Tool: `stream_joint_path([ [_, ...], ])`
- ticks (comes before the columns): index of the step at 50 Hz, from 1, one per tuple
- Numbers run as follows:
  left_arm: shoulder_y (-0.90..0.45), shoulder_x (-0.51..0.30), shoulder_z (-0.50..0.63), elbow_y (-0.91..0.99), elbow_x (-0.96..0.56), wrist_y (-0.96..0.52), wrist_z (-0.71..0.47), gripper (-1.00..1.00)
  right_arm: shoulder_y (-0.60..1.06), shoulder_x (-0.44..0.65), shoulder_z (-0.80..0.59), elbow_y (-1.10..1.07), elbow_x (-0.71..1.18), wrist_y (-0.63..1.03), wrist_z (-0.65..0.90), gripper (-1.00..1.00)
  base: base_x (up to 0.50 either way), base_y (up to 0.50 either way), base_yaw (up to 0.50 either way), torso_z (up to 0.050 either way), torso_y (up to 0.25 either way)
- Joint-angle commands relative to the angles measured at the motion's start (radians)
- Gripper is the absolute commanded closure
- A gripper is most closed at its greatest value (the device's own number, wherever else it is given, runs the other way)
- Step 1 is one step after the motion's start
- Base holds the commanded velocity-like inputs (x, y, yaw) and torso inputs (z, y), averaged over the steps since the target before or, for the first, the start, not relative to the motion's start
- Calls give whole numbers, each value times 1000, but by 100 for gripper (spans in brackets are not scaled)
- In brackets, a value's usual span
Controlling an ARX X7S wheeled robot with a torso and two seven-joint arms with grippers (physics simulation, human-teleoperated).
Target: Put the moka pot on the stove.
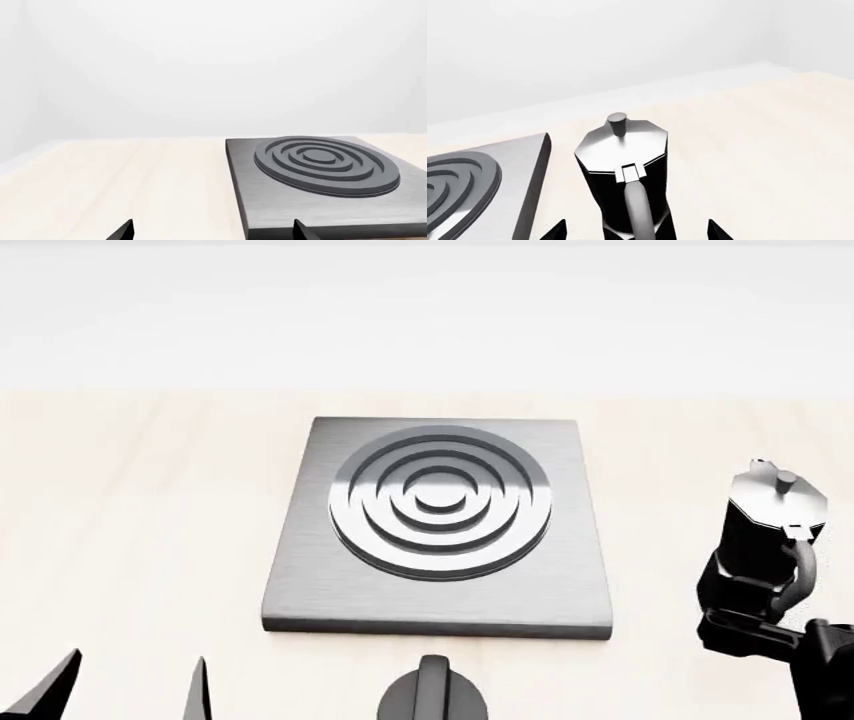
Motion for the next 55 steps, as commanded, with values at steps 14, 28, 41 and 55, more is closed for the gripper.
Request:
stream_joint_path([
  [14,8,10,-20,9,-13,-12,16,-100,122,-28,14,282,0,-96,-137,-100,0,0,0,0,0],
  [28,8,6,-19,11,-20,-13,11,-100,174,-29,4,383,-20,-131,-151,-100,0,0,0,0,0],
  [41,9,3,-15,10,-20,-9,7,-100,190,-33,0,435,-27,-161,-167,100,0,0,0,0,0],
  [55,8,-1,-14,13,-27,-9,4,-100,211,-39,-21,514,-62,-209,-170,100,0,0,0,0,0],
])
